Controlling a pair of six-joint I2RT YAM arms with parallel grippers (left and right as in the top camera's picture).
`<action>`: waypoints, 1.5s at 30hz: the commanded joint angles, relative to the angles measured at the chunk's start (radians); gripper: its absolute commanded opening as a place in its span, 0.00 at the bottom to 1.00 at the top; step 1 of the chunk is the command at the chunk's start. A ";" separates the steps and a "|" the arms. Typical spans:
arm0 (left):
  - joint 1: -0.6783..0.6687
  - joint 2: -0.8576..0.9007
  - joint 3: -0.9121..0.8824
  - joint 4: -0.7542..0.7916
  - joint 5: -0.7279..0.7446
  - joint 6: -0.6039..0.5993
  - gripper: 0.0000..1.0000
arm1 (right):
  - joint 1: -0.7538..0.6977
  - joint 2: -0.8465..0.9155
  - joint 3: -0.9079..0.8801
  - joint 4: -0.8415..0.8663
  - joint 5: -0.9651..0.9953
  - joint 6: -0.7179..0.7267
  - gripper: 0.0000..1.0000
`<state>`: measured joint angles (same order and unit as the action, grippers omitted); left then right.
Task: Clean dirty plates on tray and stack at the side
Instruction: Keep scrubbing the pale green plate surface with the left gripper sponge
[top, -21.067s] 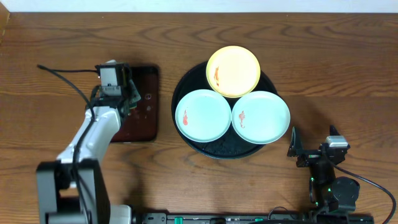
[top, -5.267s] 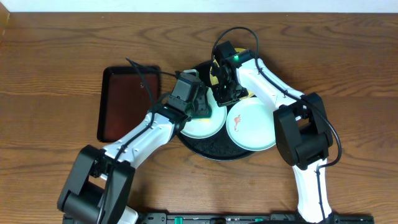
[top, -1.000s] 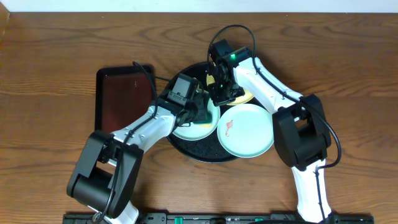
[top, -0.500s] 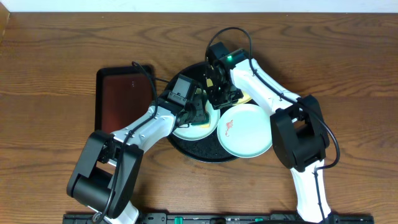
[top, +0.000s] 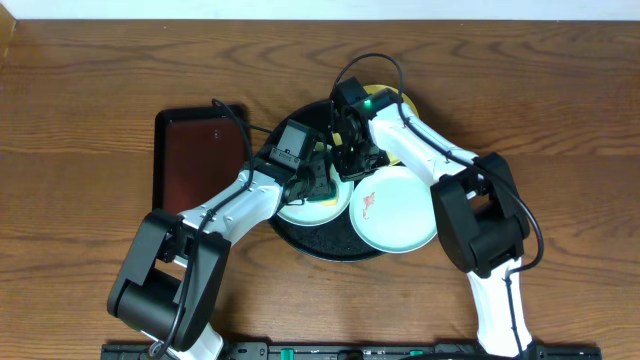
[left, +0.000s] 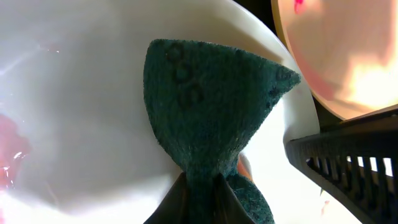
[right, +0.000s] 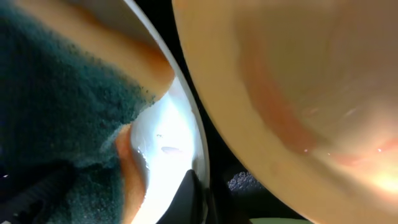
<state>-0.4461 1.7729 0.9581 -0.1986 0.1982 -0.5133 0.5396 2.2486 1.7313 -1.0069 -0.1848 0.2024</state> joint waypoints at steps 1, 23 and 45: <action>0.010 0.028 -0.011 -0.030 -0.130 0.012 0.08 | 0.005 -0.019 -0.015 0.001 0.027 0.003 0.01; 0.183 0.028 -0.012 -0.076 -0.410 0.166 0.08 | -0.004 -0.019 -0.015 -0.042 0.080 0.002 0.01; 0.242 -0.151 -0.011 0.163 -0.408 0.258 0.07 | -0.006 -0.019 -0.015 -0.051 0.080 0.002 0.01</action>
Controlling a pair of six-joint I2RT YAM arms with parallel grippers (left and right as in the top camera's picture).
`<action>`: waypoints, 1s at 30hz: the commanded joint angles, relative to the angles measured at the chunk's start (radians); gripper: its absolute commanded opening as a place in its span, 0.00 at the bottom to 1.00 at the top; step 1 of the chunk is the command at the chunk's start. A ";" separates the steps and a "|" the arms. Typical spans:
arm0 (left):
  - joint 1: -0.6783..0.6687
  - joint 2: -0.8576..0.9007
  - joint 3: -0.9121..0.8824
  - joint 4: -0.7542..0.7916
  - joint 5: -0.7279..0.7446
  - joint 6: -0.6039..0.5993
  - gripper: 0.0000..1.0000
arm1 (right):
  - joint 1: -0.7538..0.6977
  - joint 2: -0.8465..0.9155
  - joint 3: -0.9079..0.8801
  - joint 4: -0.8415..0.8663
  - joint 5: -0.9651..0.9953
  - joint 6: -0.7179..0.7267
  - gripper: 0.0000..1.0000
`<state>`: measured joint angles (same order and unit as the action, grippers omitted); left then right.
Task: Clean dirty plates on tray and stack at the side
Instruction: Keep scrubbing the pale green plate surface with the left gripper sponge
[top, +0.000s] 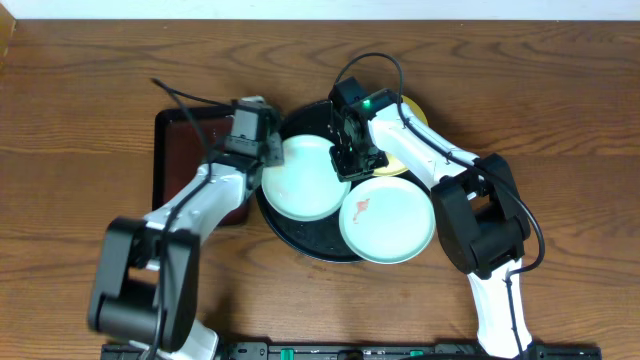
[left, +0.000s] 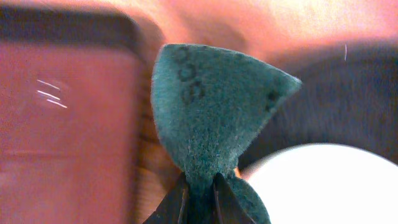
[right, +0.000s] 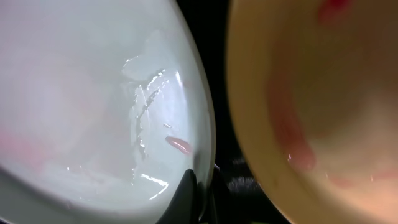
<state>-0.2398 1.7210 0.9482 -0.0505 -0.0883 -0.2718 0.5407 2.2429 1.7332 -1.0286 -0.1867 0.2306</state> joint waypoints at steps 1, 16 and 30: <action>0.035 -0.124 -0.002 0.014 -0.121 0.017 0.07 | -0.007 -0.013 -0.017 -0.030 0.082 -0.027 0.01; 0.006 -0.159 -0.002 -0.187 0.478 -0.048 0.07 | -0.010 -0.013 -0.017 -0.011 0.081 -0.025 0.01; -0.131 0.077 -0.030 -0.167 0.463 -0.160 0.07 | -0.010 -0.013 -0.016 -0.008 0.081 -0.021 0.01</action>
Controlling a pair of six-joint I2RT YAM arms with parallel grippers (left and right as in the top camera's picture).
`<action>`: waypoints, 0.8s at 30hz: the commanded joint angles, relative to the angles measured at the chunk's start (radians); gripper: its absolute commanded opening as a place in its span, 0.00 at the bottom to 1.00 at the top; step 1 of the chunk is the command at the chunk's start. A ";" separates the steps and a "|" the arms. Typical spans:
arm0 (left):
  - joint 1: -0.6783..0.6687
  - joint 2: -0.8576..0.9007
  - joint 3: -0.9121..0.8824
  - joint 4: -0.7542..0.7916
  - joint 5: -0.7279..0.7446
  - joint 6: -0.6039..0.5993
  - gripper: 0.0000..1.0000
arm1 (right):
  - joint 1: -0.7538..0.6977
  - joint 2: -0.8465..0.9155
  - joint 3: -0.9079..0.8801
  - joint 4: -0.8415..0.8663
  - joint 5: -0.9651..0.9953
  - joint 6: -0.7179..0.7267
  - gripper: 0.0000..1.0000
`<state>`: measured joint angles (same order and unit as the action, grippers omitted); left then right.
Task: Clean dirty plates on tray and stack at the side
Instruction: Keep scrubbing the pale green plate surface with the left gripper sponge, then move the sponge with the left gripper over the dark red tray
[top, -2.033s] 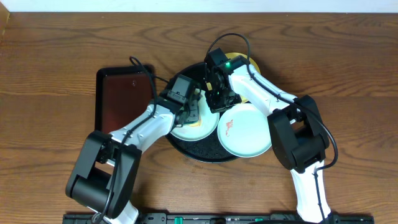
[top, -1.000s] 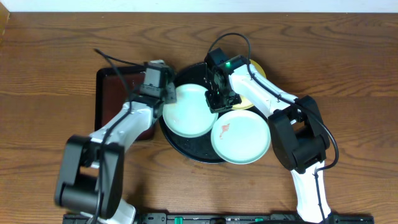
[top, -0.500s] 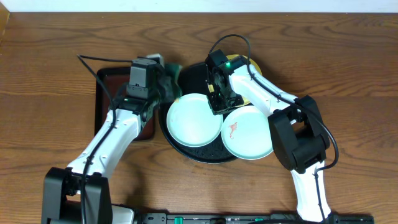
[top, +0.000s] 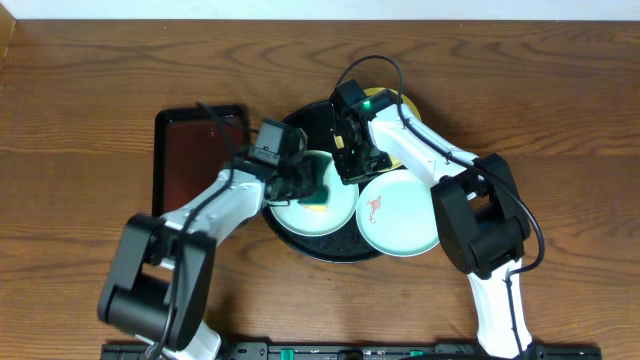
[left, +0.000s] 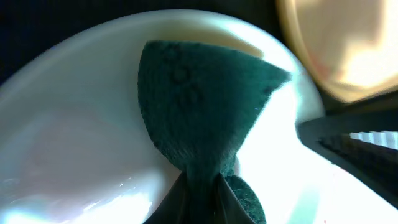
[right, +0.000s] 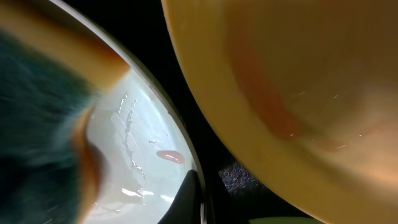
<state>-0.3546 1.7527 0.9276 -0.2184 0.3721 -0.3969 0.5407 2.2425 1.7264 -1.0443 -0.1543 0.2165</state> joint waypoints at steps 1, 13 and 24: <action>-0.016 0.050 -0.009 -0.001 -0.013 -0.035 0.07 | -0.010 -0.013 -0.010 0.007 0.049 -0.007 0.01; -0.015 -0.020 0.016 -0.064 -0.746 -0.016 0.08 | -0.010 -0.013 -0.010 -0.007 0.049 -0.008 0.01; 0.095 -0.309 0.016 -0.020 -0.714 0.056 0.08 | -0.010 -0.013 -0.010 -0.007 0.048 -0.008 0.01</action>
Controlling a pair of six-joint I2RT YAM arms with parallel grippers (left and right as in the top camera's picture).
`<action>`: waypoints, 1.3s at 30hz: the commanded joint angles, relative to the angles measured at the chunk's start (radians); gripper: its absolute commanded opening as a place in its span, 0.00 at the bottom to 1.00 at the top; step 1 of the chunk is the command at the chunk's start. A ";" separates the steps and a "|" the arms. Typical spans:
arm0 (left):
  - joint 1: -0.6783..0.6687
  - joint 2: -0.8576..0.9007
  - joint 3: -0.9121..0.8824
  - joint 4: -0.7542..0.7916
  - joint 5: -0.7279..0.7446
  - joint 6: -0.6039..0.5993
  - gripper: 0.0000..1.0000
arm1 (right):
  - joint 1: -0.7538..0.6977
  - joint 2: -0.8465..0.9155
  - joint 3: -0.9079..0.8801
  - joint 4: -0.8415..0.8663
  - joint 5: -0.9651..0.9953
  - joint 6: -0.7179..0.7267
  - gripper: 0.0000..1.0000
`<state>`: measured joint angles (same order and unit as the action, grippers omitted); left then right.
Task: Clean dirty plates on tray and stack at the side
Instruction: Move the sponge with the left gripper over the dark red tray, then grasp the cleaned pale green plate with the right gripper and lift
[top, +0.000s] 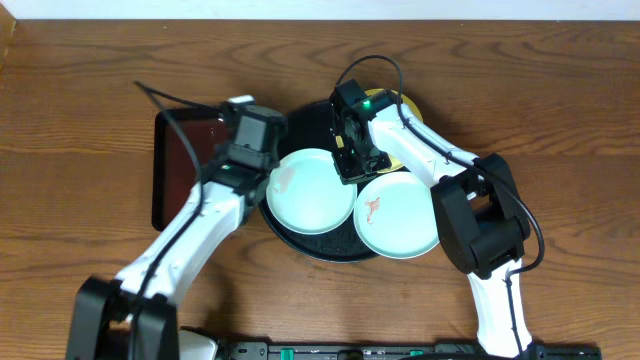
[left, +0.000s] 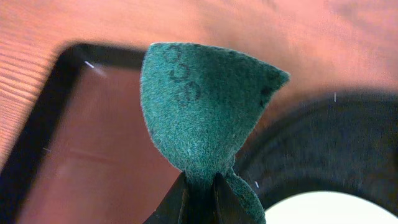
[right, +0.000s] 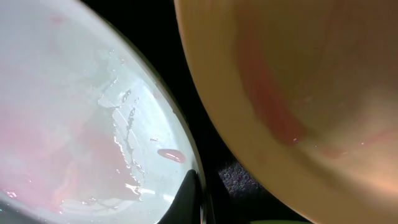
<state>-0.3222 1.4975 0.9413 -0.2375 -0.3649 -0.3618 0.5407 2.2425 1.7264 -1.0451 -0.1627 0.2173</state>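
Note:
A pale mint plate (top: 310, 195) with a faint pink smear lies on the round black tray (top: 322, 250). My right gripper (top: 350, 168) is shut on its right rim; the right wrist view shows the gripper (right: 198, 186) pinching the wet plate (right: 74, 124). My left gripper (top: 258, 150) is shut on a green sponge (left: 205, 106), lifted off the plate over the gap between the black tray (left: 323, 143) and the red tray (left: 93, 149). Another mint plate (top: 398, 218) carries a red stain. A yellow plate (top: 402, 108) with a reddish smear (right: 311, 74) lies under my right arm.
The rectangular red-brown tray (top: 185, 170) sits to the left of the black tray, with nothing on it. A cable (top: 175, 100) from the left arm loops over its far edge. Bare wooden table (top: 90, 90) surrounds both trays.
My left gripper with the sponge was on the held plate and now is off it, to the left over the trays' edges. The right gripper still grips the plate's rim.
The sponge was pressed on the plate held by my right gripper, then off to the left near the red tray, then on the plate again, and now off to the left once more. The plate still shows a faint pink smear.

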 joint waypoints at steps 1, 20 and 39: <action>0.087 -0.059 0.003 -0.001 0.059 0.021 0.07 | -0.010 -0.013 -0.010 -0.006 0.056 -0.008 0.01; 0.452 0.161 0.002 -0.016 0.469 0.021 0.65 | 0.011 -0.014 0.181 -0.073 0.047 -0.046 0.01; 0.452 0.161 0.002 -0.005 0.451 0.021 0.77 | 0.199 -0.163 0.410 -0.182 0.908 -0.144 0.01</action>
<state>0.1272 1.6623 0.9409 -0.2420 0.0948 -0.3428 0.6891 2.1662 2.0995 -1.2366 0.4725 0.1318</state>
